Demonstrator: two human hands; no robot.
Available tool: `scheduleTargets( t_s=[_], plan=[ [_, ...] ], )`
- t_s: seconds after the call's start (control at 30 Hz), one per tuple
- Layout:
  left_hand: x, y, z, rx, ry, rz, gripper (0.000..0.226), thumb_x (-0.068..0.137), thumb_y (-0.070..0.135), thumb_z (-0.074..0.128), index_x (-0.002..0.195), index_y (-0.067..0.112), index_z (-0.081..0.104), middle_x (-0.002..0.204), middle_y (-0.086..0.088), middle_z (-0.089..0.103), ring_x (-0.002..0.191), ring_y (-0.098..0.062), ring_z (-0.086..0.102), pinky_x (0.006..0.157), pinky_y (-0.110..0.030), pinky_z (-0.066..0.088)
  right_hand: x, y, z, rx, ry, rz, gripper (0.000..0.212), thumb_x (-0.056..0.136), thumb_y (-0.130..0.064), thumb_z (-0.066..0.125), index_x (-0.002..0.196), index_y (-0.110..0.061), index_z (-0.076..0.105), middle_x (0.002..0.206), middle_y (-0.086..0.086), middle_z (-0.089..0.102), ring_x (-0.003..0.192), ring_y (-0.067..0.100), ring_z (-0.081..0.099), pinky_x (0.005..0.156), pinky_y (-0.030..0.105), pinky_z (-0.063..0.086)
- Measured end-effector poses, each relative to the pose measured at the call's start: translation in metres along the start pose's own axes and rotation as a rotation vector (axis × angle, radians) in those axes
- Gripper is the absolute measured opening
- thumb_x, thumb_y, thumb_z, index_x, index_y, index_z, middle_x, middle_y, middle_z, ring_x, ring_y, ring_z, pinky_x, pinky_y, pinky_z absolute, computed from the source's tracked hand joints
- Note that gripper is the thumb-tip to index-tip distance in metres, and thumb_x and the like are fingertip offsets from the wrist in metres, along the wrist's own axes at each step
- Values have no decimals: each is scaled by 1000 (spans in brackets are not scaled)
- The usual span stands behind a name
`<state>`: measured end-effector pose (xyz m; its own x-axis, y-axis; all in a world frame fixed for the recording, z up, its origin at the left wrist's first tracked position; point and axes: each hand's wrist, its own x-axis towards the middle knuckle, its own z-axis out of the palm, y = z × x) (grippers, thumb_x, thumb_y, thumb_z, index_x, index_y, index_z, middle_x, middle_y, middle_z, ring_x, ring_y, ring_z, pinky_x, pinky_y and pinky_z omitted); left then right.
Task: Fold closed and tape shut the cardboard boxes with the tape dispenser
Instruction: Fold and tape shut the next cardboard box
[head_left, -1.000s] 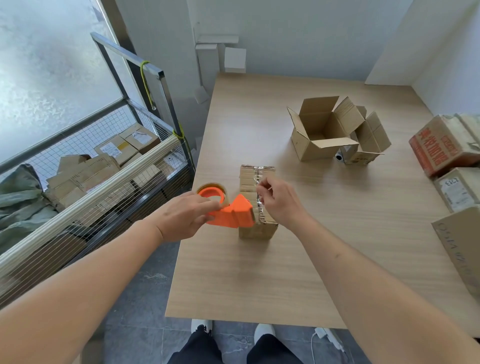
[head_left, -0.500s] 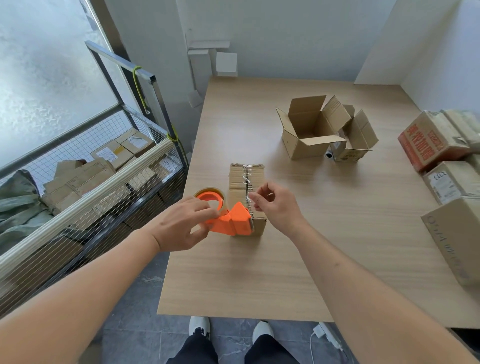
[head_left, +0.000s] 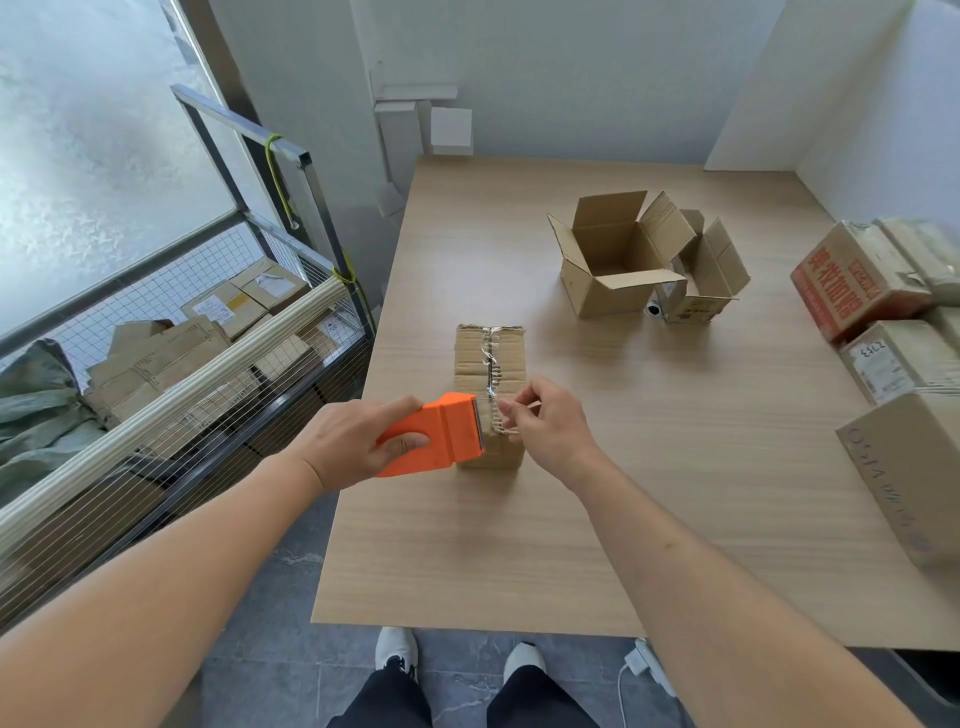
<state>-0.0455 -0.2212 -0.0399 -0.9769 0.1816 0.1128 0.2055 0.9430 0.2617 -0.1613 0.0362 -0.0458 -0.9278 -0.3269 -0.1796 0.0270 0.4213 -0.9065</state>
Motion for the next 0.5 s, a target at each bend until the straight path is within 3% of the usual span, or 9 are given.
scheduleTargets(
  t_s=[0.1, 0.3, 0.5],
  plan=[
    [0, -4, -1, -23, -55, -19, 50, 96, 77, 29, 124, 39, 45, 79, 20, 52, 64, -8, 53, 57, -31, 45, -1, 9, -9, 22, 64, 100, 27, 93, -18, 73, 81, -2, 56, 74, 10, 70, 71, 27, 72, 64, 48, 63],
    [-7, -21, 3, -94, -124, -96, 48, 92, 78, 36, 122, 42, 46, 73, 14, 59, 63, -8, 59, 59, -33, 49, -2, 33, -26, -50, 51, 197, 28, 90, -29, 78, 80, -9, 62, 73, 8, 71, 62, 22, 69, 72, 49, 62],
    [-1, -28, 11, -173, -203, -160, 43, 89, 77, 43, 114, 42, 51, 73, 13, 64, 60, -6, 61, 58, -35, 54, 4, 47, -18, -57, 83, 282, 31, 82, -35, 85, 71, -12, 67, 69, 2, 70, 69, 30, 73, 66, 49, 63]
  ],
)
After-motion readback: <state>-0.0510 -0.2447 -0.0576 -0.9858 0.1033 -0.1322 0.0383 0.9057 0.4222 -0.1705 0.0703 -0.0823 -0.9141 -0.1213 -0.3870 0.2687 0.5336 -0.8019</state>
